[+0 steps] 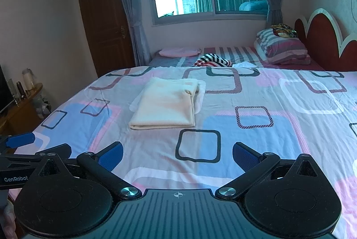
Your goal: Fold small clothes
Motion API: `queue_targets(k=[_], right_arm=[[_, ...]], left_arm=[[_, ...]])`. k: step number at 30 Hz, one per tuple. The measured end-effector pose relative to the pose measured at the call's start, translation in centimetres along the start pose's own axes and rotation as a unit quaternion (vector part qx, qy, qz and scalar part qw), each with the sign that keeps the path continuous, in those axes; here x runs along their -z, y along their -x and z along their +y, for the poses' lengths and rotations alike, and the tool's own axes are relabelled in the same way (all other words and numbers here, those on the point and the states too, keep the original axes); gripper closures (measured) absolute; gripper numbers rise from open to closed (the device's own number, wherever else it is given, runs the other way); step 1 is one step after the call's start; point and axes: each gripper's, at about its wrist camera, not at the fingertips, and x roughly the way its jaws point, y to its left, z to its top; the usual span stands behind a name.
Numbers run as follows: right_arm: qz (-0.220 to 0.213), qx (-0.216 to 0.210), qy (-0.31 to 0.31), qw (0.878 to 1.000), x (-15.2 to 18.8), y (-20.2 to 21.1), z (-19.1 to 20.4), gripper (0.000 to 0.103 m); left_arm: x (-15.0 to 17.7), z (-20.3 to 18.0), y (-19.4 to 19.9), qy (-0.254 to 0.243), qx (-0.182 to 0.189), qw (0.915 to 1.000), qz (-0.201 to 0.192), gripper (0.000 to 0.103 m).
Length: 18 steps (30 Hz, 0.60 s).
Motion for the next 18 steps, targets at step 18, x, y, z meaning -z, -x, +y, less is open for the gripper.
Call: queue_targets(k=[18], right_arm=[[0.005, 0.001, 0.002, 1.000, 0.15, -0.20, -0.12, 0.000]], left_arm=[[0.06, 0.29, 0.19, 0.014, 0.004, 0.9998, -0.011, 0.000]])
